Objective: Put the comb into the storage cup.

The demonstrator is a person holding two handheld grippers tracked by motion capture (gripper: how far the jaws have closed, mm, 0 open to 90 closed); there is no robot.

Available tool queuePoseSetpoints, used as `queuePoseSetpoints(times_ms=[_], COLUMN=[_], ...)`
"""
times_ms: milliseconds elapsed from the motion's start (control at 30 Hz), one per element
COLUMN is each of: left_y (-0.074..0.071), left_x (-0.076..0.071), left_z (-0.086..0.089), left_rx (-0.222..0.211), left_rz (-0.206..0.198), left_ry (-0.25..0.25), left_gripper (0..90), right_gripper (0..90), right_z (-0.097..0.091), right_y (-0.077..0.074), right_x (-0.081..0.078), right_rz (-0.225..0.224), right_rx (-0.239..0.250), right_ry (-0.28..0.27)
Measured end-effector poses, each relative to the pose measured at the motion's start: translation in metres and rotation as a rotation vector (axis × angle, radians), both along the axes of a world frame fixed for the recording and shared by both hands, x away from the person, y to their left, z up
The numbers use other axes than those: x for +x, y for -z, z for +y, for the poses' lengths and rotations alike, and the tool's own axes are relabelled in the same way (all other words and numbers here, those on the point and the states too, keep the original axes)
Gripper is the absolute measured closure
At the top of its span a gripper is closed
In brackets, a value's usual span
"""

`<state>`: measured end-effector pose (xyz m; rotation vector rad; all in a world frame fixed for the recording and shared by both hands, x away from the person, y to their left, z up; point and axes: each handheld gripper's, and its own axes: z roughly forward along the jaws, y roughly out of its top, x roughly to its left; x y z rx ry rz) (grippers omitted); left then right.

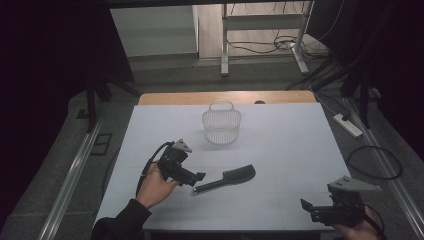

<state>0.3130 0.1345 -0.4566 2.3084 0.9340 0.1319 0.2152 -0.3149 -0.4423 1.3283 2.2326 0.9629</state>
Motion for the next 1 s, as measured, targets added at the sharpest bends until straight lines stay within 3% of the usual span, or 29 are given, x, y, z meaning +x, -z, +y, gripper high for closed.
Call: queuePoseSetpoints(times_ms=[300,733,1000], left_y=[0.002,0.007,0.015], left_x=[0.011,0.026,0.025], left_z=[-0.008,-0.024,-0.033], left_rx=[0.035,0.052,0.118], left_rz=[0.008,0.026,0.027], left_ry=[0.014,0.026,0.041], left_gripper=[0.0,0.0,0.1], right_gripper=[0.0,0.0,0.0], right_z=[0.0,0.0,0.001], right_y=[0.0,0.0,0.001], right_x=[0.0,0.001,0.001], right_rz=[0.005,0.009,0.01], right_rx=[-0.003,-0.004,-0.01], right_ry=[-0.002,-0.003,-0.01])
